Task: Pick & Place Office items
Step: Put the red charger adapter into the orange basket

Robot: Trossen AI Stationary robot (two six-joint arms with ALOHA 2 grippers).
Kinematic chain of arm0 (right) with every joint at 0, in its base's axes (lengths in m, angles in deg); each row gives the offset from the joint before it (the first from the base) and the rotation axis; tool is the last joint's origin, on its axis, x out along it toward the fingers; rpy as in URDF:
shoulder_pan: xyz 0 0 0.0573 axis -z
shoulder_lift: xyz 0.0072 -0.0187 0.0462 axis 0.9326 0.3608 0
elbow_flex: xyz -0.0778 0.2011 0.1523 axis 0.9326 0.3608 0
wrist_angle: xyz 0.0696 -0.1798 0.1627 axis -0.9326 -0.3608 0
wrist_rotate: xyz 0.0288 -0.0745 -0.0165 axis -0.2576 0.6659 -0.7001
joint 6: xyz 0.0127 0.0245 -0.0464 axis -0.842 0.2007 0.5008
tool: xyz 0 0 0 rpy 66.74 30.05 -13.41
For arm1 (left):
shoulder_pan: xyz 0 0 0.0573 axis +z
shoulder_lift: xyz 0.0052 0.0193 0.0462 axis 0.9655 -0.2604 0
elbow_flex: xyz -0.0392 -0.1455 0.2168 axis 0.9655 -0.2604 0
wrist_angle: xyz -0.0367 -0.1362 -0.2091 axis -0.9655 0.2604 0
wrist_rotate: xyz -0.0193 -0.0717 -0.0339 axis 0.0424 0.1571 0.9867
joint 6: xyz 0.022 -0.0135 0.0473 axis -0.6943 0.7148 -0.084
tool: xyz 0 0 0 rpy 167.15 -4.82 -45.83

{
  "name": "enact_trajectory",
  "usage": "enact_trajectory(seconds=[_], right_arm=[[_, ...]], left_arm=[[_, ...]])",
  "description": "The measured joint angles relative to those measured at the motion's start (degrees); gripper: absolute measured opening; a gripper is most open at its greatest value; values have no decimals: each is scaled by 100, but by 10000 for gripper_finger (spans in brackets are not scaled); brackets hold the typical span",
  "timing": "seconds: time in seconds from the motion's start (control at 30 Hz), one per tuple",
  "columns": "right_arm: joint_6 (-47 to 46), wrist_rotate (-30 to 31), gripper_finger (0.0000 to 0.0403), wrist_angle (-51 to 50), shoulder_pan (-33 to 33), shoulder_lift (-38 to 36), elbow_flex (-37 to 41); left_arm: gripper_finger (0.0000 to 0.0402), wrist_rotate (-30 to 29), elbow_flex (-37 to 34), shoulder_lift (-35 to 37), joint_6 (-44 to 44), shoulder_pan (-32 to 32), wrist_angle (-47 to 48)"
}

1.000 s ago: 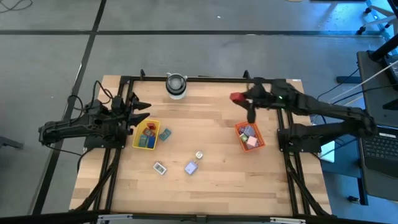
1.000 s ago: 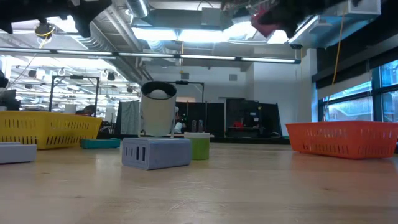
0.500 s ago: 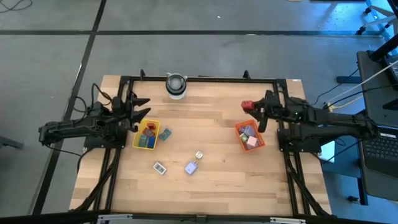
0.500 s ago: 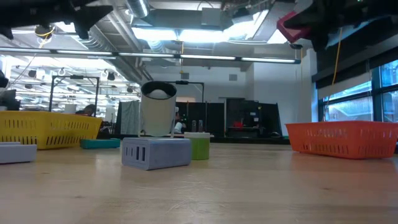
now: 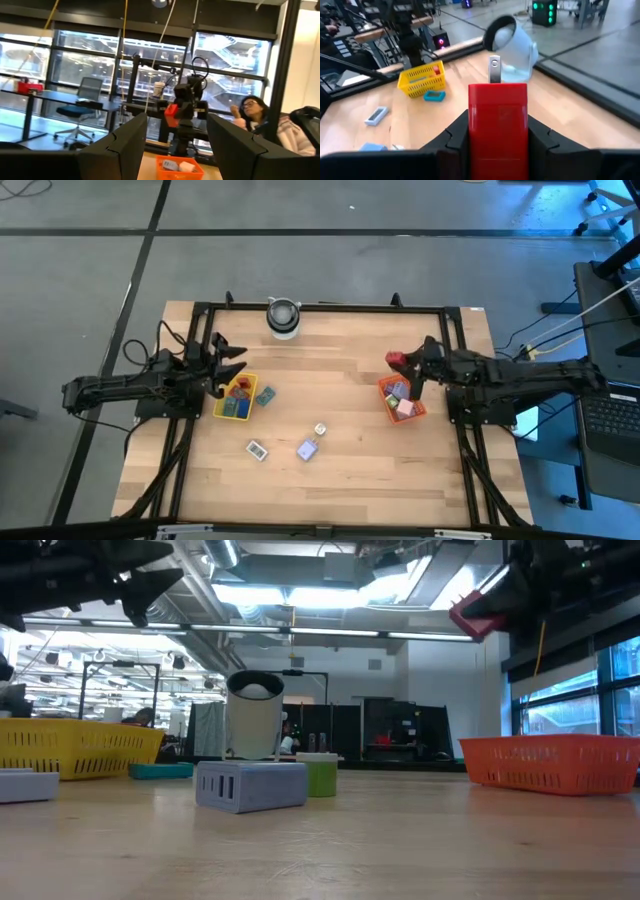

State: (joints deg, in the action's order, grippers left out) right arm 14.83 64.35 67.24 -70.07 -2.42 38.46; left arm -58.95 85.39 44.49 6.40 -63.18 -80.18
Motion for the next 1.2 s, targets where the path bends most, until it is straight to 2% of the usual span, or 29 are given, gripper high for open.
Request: enact_trajectory(seconds=[0.23,0.63,0.83,1.2], right_arm=[[-597,370,113,-265,-214,2,247],[-2537,734,113,-1429,-564,162,248],[-3567,439,113,-1465,-730,809,248],[-4388,381,113,-1433,-982,1922,248]], left_arm=[[203,142,0,0,235,0,3],[203,152,-2,-4,1008,0,25],[203,155,-2,-4,1010,2,25],[203,157,-2,-4,1093,1,47]])
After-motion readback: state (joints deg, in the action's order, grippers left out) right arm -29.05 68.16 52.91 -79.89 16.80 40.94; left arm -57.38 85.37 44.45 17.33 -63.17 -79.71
